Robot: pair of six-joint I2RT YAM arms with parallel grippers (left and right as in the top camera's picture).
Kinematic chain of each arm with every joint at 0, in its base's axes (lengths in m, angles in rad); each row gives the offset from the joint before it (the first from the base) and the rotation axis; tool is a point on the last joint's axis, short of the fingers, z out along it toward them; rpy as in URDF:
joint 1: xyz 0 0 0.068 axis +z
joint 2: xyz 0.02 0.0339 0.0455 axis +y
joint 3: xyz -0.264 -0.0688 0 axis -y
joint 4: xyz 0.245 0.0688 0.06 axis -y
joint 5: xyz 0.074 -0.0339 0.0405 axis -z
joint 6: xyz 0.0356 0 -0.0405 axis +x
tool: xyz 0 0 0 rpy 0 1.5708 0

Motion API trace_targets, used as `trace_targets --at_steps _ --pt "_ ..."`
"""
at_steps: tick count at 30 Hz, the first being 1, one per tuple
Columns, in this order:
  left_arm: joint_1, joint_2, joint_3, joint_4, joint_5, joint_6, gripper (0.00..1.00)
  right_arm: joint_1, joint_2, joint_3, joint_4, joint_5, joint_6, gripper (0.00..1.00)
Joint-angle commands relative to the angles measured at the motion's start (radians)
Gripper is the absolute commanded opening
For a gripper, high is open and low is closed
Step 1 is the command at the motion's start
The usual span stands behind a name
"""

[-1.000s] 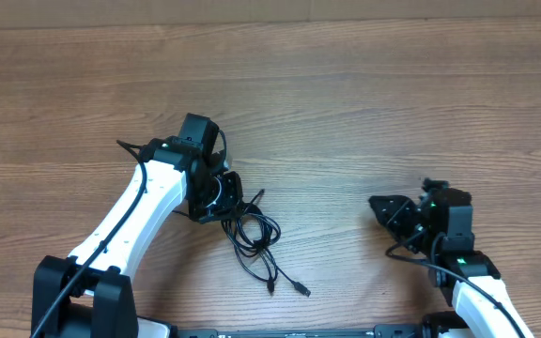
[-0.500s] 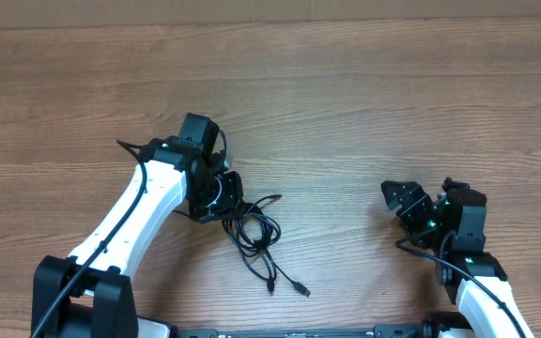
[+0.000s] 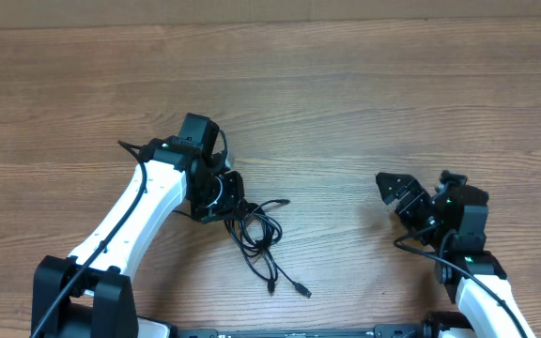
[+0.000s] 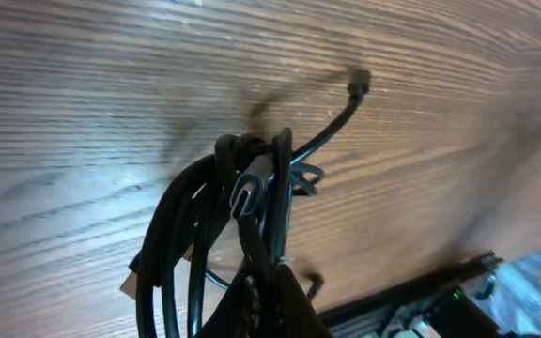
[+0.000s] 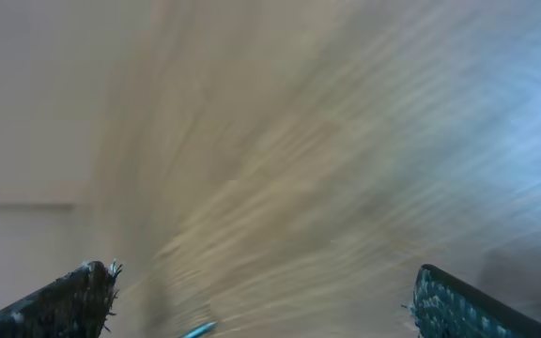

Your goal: Untangle cables

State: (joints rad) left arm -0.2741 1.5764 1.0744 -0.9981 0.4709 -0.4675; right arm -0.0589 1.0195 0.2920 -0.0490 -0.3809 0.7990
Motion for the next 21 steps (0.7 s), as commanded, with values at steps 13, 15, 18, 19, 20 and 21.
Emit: trace_targets --at_steps 13,15,18,19,20,21 --pt "0.004 -0.008 0.008 0.053 0.076 0.011 0.04 -0.004 0.071 0.004 0.133 -0.12 0.042 1.0" --pt "0.004 -0.008 0.008 0.061 0.076 0.011 0.04 -0.004 0.071 0.004 0.173 -0.164 0.04 1.0" --pt "0.004 -0.008 0.008 0.064 0.076 0.011 0.04 -0.004 0.071 0.004 0.185 -0.199 0.033 1.0" --pt "0.004 -0.008 0.008 0.065 0.076 0.011 0.04 -0.004 0.071 0.004 0.19 -0.216 0.016 1.0" --pt "0.004 -0.008 0.008 0.065 0.077 0.011 0.04 -0.004 0.071 0.004 0.197 -0.246 -0.018 1.0" --pt "0.004 -0.008 0.008 0.066 0.077 0.009 0.04 -0.004 0.071 0.004 0.199 -0.262 -0.024 1.0"
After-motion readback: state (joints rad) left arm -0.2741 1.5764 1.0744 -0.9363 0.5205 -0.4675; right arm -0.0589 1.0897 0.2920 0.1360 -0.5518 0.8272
